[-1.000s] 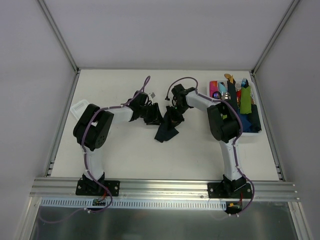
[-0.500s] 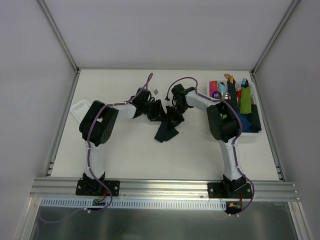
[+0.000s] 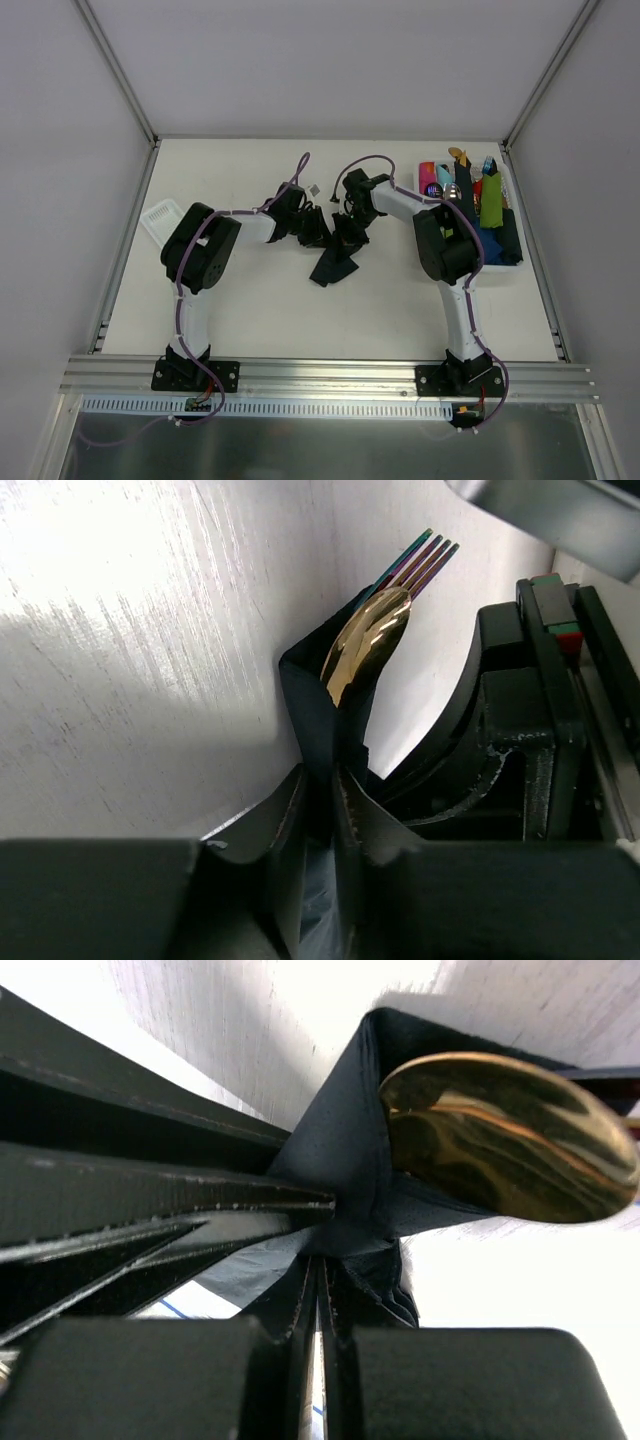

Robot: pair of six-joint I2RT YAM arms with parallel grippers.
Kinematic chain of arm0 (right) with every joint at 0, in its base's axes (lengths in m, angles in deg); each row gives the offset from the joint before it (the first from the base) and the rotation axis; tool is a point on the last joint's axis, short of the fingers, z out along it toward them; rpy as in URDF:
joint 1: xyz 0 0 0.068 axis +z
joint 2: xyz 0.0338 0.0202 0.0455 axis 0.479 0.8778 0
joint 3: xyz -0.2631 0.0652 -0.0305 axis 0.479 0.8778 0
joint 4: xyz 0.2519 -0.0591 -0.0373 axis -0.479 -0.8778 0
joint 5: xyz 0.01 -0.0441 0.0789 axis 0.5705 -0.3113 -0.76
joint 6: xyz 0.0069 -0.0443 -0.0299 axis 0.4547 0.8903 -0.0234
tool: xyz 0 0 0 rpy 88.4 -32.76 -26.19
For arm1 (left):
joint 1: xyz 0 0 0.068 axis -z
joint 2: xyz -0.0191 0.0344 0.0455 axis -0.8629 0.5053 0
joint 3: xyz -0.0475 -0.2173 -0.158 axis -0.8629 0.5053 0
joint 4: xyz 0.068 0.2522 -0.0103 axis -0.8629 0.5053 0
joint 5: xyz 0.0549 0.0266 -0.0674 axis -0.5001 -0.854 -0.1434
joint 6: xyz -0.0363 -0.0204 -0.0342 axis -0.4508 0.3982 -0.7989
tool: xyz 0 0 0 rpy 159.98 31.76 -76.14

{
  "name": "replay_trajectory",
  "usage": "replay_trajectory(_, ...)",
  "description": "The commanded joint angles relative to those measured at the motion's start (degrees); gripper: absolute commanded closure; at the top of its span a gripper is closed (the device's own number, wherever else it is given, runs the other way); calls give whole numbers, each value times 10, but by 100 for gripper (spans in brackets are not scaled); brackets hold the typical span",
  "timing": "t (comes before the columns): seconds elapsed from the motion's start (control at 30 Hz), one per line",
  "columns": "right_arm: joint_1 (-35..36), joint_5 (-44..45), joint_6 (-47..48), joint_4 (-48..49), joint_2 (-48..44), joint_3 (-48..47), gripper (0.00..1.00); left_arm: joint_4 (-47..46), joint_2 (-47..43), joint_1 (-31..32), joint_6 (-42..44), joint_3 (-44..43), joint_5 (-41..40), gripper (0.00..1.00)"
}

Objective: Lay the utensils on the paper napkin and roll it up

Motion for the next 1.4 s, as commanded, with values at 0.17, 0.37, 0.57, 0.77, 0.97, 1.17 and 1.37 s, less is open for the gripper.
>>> replay_trajectory(0.17, -8, 31, 28, -17, 16, 0, 100, 63, 13, 13, -1, 36, -46, 100)
replay_trajectory(0.37, -36, -5, 44, 12, -37, 19, 87, 2, -7, -12, -30, 87, -17, 100)
replay_trajectory(0.57, -68, -28, 58, 34, -81, 34, 74, -75, -32, -29, -46, 131, 3, 100)
replay_trajectory(0.77, -70, -69, 63, 51, -85, 43, 57, -113, -51, -29, -58, 149, 11, 100)
replay_trajectory(0.97, -72, -114, 38, 86, -87, 57, 38, -140, -71, -30, -66, 159, 24, 100)
replay_trajectory(1.17, -70, -153, 26, 117, -77, 73, 35, -182, -92, -31, -89, 176, 44, 100)
replay_trajectory(1.37, -70, -182, 25, 141, -78, 91, 33, -196, -114, -31, -97, 178, 57, 100)
